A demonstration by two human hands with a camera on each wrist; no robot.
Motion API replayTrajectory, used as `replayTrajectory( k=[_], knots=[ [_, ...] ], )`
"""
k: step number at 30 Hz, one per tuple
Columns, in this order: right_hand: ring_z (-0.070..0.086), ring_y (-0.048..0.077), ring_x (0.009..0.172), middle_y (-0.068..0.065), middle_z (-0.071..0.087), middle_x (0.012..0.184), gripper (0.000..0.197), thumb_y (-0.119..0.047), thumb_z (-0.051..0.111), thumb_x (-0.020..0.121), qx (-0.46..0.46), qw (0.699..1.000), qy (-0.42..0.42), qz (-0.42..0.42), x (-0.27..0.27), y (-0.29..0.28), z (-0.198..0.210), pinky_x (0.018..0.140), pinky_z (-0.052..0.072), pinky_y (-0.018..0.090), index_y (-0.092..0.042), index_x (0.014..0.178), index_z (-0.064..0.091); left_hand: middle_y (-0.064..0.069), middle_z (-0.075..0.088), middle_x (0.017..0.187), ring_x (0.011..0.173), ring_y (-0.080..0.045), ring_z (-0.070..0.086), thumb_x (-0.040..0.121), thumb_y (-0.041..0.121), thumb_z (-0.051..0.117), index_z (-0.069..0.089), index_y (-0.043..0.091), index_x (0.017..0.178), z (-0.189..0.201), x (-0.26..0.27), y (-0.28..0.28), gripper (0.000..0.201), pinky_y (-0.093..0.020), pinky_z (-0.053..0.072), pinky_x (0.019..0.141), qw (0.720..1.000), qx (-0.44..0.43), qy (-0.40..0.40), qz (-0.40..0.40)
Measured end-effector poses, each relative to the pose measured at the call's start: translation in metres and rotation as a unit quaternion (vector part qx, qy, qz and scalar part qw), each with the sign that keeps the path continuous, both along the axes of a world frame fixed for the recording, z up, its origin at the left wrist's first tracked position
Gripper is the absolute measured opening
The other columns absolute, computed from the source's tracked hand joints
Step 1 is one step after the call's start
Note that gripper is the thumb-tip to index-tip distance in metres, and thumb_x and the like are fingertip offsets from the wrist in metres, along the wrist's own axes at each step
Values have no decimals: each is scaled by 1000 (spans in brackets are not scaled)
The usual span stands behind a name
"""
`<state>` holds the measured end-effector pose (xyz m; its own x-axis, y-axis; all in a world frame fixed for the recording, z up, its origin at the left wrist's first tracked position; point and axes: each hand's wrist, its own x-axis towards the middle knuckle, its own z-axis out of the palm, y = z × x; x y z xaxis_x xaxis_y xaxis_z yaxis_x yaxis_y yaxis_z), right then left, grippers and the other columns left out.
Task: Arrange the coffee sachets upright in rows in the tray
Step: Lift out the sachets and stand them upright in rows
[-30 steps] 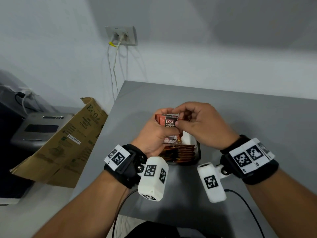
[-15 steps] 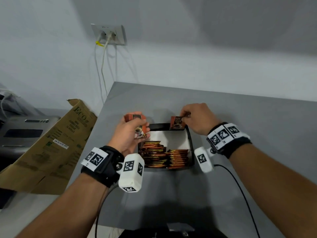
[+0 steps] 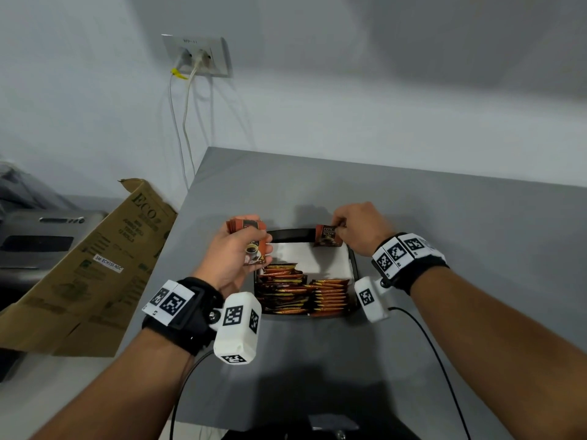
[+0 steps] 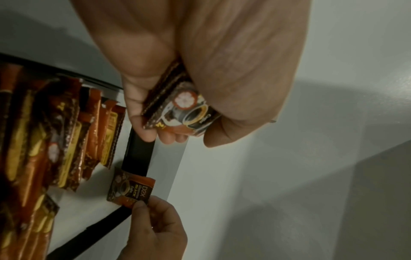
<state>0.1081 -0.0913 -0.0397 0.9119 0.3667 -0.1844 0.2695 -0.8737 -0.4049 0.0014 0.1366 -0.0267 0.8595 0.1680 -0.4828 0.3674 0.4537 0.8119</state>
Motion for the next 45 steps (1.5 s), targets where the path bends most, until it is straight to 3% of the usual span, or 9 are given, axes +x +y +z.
replayTrajectory(
  k=[8, 14, 18, 20, 26, 31, 38, 41, 45],
  knots=[
    [65, 22, 85, 8, 72, 97, 19, -6, 59, 90, -16, 1000, 3, 8, 1, 0, 2, 77, 55, 34, -15, 96, 74, -16, 66, 89, 72, -24, 66, 89, -3, 56, 58, 6, 117, -4, 1, 2, 29, -33, 58, 62, 1000, 2, -4, -9],
    [59, 17, 106, 2, 65, 118, 28, -16, 69, 87, 10, 999, -33, 13, -1, -3, 18, 94, 47, 29, -17, 115, 69, -17, 67, 86, 69, -25, 66, 90, -8, 46, 58, 6, 121, 1, 0, 2, 36, -35, 58, 60, 999, -3, -16, -32],
    [60, 7, 84, -11, 67, 100, 25, -20, 70, 85, 140, 988, -36, 59, -13, 17, 59, 80, 47, 19, -21, 111, 72, -13, 70, 91, 74, -30, 71, 86, -17, 56, 56, 9, 123, 9, 5, -10, 44, -40, 61, 63, 996, 2, -48, -73],
    [64, 3, 83, -12, 70, 95, 25, -23, 73, 84, 187, 978, 2, 88, -21, 32, 74, 78, 50, 15, -24, 109, 73, -13, 70, 91, 76, -30, 71, 82, -20, 61, 56, 9, 124, 14, 9, -20, 51, -42, 61, 66, 993, 2, -71, -91],
    [63, -5, 69, -12, 72, 78, 18, -17, 76, 81, 194, 976, 7, 95, -26, 49, 79, 72, 50, 11, -25, 97, 77, -9, 70, 86, 74, -21, 68, 76, -22, 67, 58, 10, 118, 14, 13, -25, 54, -38, 57, 70, 986, 19, -116, -118],
    [64, -2, 67, -10, 72, 77, 21, -20, 78, 76, 168, 980, 34, 100, -27, 53, 78, 75, 56, 23, -26, 95, 71, -14, 68, 90, 77, -24, 66, 77, -25, 64, 51, 2, 127, 10, 10, -24, 58, -35, 58, 65, 988, 35, -113, -101],
    [63, -1, 71, -9, 72, 78, 12, -14, 75, 83, 133, 986, 36, 99, -15, 51, 86, 68, 45, 14, -24, 91, 75, -6, 68, 93, 76, -20, 68, 76, -5, 78, 54, 14, 121, 6, 13, -12, 54, -42, 58, 76, 996, 50, -58, -53],
    [61, 2, 74, -9, 69, 83, 13, -13, 68, 88, 73, 993, 13, 92, -1, 49, 82, 63, 42, 16, -22, 92, 75, -3, 64, 96, 72, -16, 61, 83, 2, 74, 53, 15, 122, -3, 15, 3, 47, -36, 59, 66, 998, 48, -29, 18],
    [64, 15, 80, -1, 69, 91, 18, -4, 61, 89, -29, 994, 28, 104, 5, 56, 57, 70, 54, 29, -17, 92, 73, -4, 62, 90, 71, -18, 58, 88, 4, 69, 55, 17, 117, -15, 15, 14, 35, -33, 56, 63, 995, 89, -12, 31]
  ],
)
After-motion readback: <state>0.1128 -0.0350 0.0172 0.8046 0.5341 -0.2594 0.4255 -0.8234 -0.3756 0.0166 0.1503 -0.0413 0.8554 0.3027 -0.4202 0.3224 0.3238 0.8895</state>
